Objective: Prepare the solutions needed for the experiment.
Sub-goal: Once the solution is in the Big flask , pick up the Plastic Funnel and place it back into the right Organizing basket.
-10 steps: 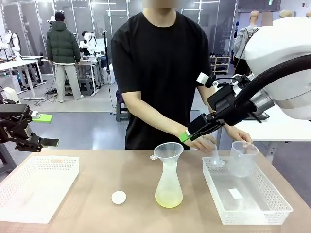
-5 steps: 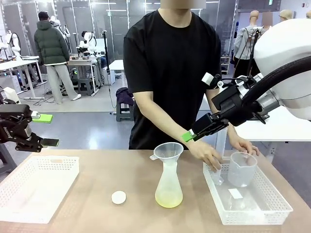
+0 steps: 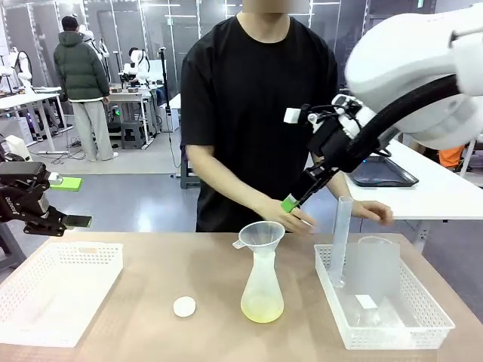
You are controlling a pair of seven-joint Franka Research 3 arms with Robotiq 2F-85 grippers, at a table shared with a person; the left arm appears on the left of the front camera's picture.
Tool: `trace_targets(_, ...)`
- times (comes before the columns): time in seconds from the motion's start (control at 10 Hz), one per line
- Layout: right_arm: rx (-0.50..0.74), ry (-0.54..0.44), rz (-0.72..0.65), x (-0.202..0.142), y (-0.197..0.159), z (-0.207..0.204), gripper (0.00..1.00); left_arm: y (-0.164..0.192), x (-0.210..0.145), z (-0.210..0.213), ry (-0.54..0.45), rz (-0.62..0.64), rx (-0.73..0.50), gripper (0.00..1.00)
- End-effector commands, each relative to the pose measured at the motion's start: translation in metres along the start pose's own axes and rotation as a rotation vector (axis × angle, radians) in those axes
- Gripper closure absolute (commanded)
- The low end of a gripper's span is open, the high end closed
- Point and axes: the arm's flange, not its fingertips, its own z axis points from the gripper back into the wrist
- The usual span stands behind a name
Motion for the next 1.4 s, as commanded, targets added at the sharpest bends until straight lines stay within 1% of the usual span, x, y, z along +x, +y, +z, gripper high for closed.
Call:
trace_targets(0.0, -0.024, 0.075, 0.002, 0.025, -0.002, -0.013, 0.41, -0.002, 0.002, -0.002, -0.012, -0.012, -0.028, 0.00)
trace_targets(0.2, -0.073, 0.150, 0.016, 0.042, -0.001, -0.030, 0.41, -0.002, 0.002, -0.002, -0.012, -0.012, -0.028, 0.00)
trace_targets(0.4, -0.116, 0.189, 0.036, 0.053, -0.003, -0.041, 0.41, -0.002, 0.002, -0.002, -0.012, -0.012, -0.028, 0.00)
trace_targets(0.5, -0.130, 0.224, 0.032, 0.055, -0.005, -0.044, 0.41, -0.002, 0.002, -0.002, -0.012, -0.012, -0.028, 0.00)
trace_targets(0.6, -0.084, 0.163, 0.049, 0.041, -0.003, -0.039, 0.41, -0.002, 0.002, -0.002, -0.012, -0.012, -0.028, 0.00)
trace_targets(0.9, -0.084, 0.163, 0.049, 0.041, -0.003, -0.039, 0.41, -0.002, 0.002, -0.002, -0.012, -0.012, -0.028, 0.00)
trace_targets(1.0, -0.103, 0.180, 0.047, 0.045, -0.005, -0.042, 0.41, -0.002, 0.002, -0.002, -0.012, -0.012, -0.028, 0.00)
trace_targets(1.1, -0.178, 0.267, 0.064, 0.052, -0.008, -0.042, 0.41, -0.002, 0.002, -0.002, -0.012, -0.012, -0.028, 0.00)
trace_targets(1.2, -0.199, 0.324, 0.094, 0.065, -0.008, -0.040, 0.41, -0.002, 0.002, -0.002, -0.012, -0.012, -0.028, 0.00)
trace_targets(1.3, -0.194, 0.388, 0.115, 0.075, -0.010, -0.041, 0.41, -0.002, 0.002, -0.002, -0.012, -0.012, -0.028, 0.00)
